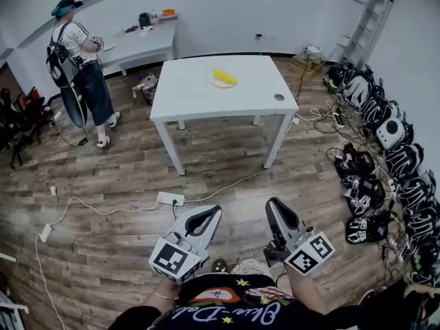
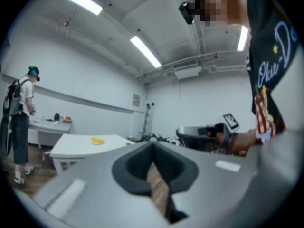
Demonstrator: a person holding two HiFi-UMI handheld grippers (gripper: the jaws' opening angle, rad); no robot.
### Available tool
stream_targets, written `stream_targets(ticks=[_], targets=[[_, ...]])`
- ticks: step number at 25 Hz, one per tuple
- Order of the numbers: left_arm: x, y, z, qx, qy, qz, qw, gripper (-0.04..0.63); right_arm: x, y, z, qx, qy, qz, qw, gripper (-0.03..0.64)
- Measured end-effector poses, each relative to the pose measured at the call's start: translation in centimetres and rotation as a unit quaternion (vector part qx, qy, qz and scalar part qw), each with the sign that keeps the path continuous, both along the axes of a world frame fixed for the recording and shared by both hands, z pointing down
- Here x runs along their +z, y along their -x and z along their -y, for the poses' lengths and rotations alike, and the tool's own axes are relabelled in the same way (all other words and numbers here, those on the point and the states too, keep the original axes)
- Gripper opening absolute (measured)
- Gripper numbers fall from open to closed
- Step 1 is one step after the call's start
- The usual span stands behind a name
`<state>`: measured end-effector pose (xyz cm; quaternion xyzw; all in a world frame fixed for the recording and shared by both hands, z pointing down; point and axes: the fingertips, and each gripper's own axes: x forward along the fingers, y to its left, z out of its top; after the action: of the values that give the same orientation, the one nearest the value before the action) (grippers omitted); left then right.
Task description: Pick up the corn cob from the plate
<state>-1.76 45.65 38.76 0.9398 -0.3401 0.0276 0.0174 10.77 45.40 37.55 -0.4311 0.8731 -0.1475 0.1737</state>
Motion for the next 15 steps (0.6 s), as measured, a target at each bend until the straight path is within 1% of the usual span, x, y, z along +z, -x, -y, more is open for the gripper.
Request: stream_targets(ticks=[2,4,7,11,15], targets=[[0.3,0.3,4.3,-0.009,0.002,0.016,0.9998,-0.006,1.1,0.5,4.0,-0.008,0.025,-0.011,1.000,0.023],[0.7,0.4,8.5,-0.015,0.008,0.010,0.9998,-0.006,1.8,0.5,8.1,-0.012,0.032,-0.015,0.999,0.023],[1.3,0.2,15.4,-0.016,0.009,-0.012,0.9998,-0.006,2.0,-0.4,15.3,-0.012,0.025,-0.015,1.000,0.023],[1.3,-0.3,25.4,-0.035,0.000,-0.009,0.9993,-0.006,1.7,-1.4,26.0,-0.026,0.018,-0.015,0.999,0.023],[-0.1,-1.8,35.0,-0.051,-0.012,-0.011,0.9985,-0.006,0.6,-2.3,36.2,-0.046,0.002,-0.025,0.999,0.023]])
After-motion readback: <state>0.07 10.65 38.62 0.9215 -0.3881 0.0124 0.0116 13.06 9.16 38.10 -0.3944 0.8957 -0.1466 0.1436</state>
